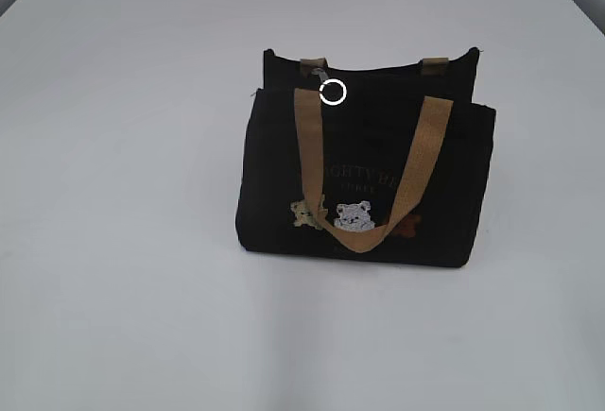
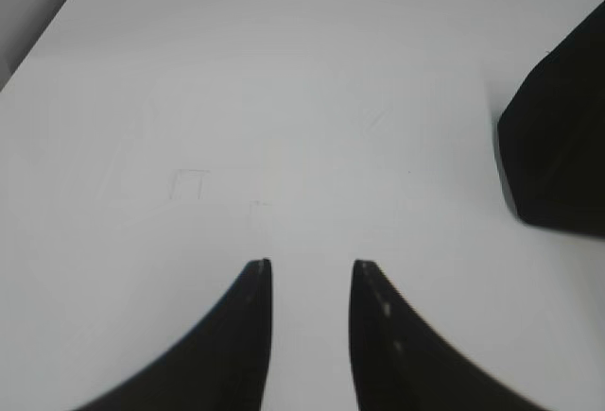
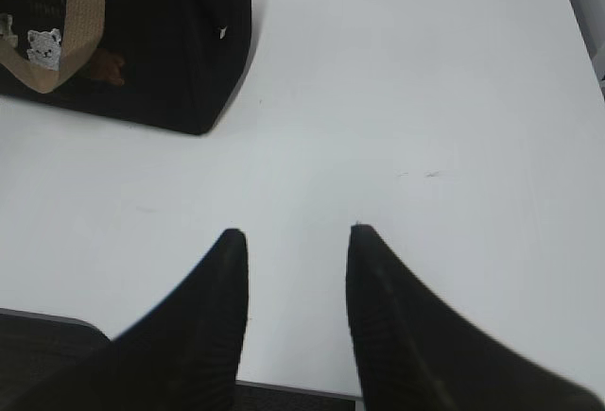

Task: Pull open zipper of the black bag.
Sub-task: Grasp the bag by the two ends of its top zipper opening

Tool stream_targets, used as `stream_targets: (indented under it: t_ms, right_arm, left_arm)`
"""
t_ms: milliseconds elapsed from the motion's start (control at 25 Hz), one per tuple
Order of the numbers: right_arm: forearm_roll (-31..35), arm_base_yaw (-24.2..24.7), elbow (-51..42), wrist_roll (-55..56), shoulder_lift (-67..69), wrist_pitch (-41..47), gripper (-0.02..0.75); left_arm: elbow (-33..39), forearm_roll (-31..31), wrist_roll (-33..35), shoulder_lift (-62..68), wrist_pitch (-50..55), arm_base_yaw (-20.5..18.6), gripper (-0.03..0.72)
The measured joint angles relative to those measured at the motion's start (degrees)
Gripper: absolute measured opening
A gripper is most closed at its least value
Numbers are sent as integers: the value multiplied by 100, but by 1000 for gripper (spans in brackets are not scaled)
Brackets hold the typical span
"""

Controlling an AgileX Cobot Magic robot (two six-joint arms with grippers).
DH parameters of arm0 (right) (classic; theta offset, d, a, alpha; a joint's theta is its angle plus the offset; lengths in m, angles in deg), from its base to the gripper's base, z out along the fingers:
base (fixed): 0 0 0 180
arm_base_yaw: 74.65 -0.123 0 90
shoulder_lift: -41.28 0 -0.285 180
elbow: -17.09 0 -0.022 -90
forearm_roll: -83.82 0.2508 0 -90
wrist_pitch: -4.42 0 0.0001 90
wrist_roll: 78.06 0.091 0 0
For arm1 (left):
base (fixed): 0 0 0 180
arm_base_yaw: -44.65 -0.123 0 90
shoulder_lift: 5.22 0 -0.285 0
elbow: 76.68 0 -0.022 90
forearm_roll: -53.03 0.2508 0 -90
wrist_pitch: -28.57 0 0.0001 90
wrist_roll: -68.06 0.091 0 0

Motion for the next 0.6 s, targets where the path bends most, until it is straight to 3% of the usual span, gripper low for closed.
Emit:
stream_targets:
  t_ms: [600]
  right_arm:
    - [0, 0, 0, 0, 0, 0, 283]
  left_arm:
    - [0, 0, 0, 0, 0, 0, 217]
